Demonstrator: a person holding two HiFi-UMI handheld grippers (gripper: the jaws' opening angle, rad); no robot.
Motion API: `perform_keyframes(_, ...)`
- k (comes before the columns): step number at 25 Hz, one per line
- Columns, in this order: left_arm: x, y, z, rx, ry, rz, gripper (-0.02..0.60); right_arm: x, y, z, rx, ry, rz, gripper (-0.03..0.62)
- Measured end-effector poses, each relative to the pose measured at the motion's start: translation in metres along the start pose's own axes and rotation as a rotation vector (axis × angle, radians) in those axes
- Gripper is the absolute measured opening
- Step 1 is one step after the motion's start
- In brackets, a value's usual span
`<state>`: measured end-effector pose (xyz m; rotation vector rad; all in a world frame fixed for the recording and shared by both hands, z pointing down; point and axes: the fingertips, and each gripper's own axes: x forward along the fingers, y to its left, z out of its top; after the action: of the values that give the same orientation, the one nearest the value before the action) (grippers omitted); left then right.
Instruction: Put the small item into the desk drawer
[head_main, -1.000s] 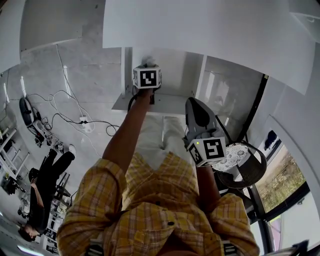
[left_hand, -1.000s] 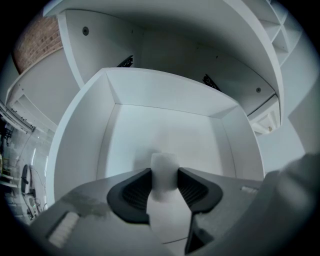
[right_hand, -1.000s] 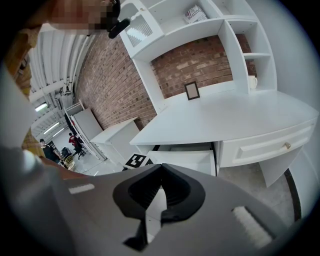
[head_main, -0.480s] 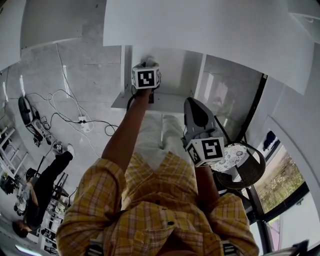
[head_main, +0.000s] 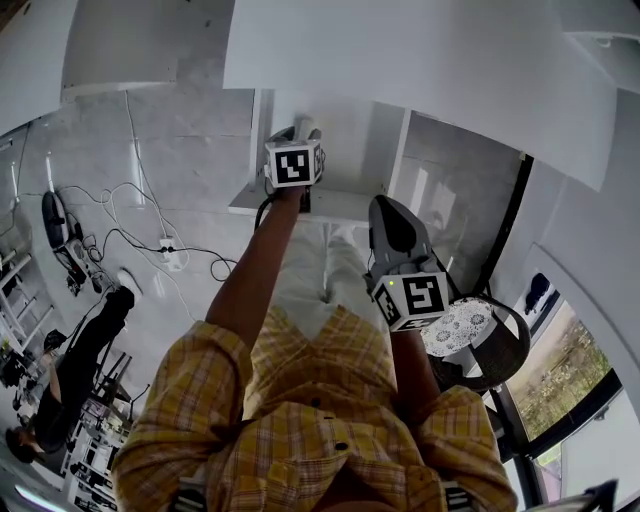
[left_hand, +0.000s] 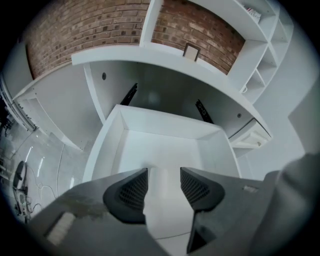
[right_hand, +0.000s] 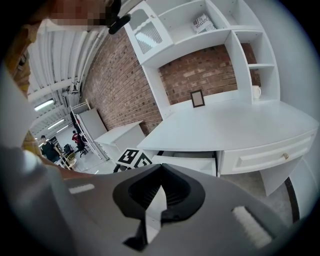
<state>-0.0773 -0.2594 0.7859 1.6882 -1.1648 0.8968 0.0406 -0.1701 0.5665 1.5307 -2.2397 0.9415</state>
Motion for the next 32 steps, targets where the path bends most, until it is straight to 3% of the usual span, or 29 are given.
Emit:
perform_keyframes(13,-0.106,-0.030,0.029,0.023,-0.225,-0.011,0.147,-0.034,0.027,0.031,-0.041,-0.088,0.040,-0.009)
perform_keyframes(25,-0.210,-0.063,0.040,0.046,-0.405,-0.013,0.011,-0.072,0.044,0.061,-0.103,-0.169,0.070,-0.009)
perform_keyframes(32,-0.267,-0.091,0.037,0.085,-0.513,-0.036,0.005,-0.104,0.051,0.076,-0.116,-0.221,0.075,-0.009)
